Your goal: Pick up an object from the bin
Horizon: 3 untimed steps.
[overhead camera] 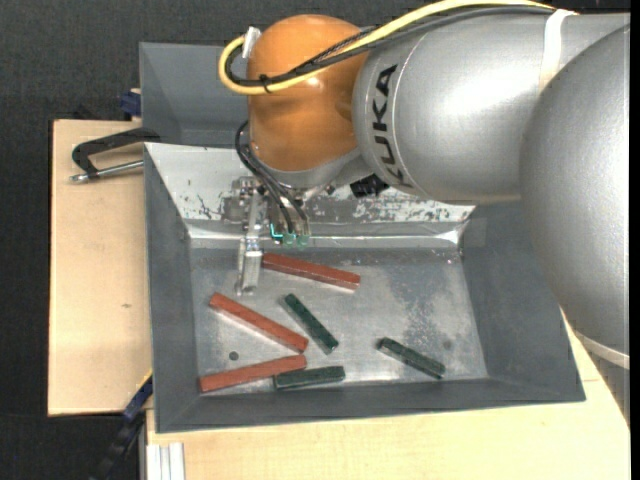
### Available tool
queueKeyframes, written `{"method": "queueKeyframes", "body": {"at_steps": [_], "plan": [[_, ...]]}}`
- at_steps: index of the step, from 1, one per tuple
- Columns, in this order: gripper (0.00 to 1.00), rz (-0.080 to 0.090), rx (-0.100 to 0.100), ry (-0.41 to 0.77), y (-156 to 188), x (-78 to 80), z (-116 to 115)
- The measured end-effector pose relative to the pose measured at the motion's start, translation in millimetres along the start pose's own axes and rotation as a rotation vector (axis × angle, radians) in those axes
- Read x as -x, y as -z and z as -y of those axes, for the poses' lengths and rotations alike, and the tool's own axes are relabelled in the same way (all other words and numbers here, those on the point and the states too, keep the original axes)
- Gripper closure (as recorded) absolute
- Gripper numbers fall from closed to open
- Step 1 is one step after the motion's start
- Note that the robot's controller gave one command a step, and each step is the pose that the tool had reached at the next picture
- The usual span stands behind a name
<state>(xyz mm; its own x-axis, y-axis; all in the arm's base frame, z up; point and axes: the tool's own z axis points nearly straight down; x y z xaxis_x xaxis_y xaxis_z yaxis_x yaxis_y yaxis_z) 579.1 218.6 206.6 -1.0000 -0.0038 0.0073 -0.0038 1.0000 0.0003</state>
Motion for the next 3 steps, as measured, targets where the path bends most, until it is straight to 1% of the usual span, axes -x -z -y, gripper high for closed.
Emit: {"method": "queueKeyframes", "body": {"at_steps": [1, 2, 3], "plan": [[0.00, 0.009, 0.002, -0.003, 5.3, 1.9, 1.0], [0.00, 0.014, 0.003, 0.043, -44.2, -24.7, 16.5], [0.00, 0.011, 0.001, 0.139, -104.1, -36.7, 18.8]]}}
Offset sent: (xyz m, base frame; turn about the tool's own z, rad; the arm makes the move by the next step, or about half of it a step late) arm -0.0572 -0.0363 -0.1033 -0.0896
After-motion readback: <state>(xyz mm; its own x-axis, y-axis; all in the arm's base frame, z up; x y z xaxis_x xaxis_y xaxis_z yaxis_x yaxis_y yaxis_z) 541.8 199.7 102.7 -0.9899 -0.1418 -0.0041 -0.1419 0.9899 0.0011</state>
